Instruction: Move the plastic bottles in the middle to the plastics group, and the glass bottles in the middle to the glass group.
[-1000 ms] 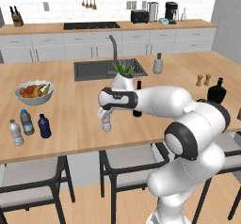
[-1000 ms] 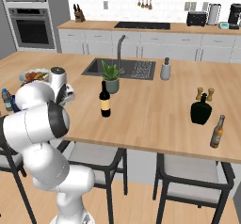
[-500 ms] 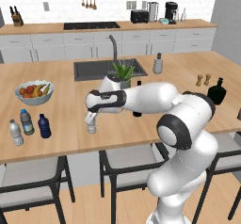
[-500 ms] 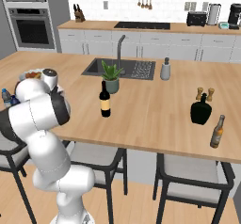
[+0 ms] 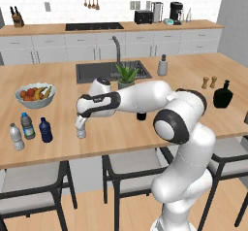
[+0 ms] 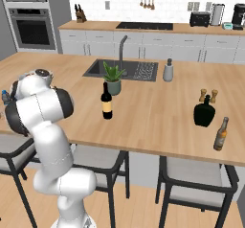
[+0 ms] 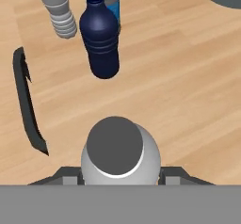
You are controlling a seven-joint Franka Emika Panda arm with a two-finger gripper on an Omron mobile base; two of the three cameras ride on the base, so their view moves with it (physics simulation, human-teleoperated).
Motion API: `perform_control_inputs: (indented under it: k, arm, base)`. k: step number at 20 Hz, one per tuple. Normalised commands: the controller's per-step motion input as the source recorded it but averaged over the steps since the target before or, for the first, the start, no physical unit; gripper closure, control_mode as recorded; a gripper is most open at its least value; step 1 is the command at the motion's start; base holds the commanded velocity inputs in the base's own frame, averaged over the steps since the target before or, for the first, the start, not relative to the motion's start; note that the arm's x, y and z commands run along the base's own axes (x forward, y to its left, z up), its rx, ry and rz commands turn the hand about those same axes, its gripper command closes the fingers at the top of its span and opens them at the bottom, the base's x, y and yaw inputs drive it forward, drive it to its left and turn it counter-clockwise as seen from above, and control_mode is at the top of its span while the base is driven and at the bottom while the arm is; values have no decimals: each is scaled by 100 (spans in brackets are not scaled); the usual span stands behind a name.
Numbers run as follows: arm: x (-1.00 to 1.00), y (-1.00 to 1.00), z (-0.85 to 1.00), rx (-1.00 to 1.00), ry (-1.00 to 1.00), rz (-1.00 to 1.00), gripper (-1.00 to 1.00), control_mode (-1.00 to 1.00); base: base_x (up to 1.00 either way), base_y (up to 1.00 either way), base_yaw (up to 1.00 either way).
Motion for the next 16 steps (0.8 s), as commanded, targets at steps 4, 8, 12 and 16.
perform_control_inputs:
  k: [4, 8, 12, 16]
  arm:
    - [31, 41, 0, 0, 0, 1, 100, -100]
    - [20, 43, 0, 0, 1, 0, 100, -100]
    - [22, 41, 0, 0, 1, 1, 100, -100]
    - [21, 24, 0, 0, 1, 0, 100, -100]
  base:
    - [0, 0, 0]
    - [0, 0, 0]
    - [0, 0, 0]
    - [0, 0, 0]
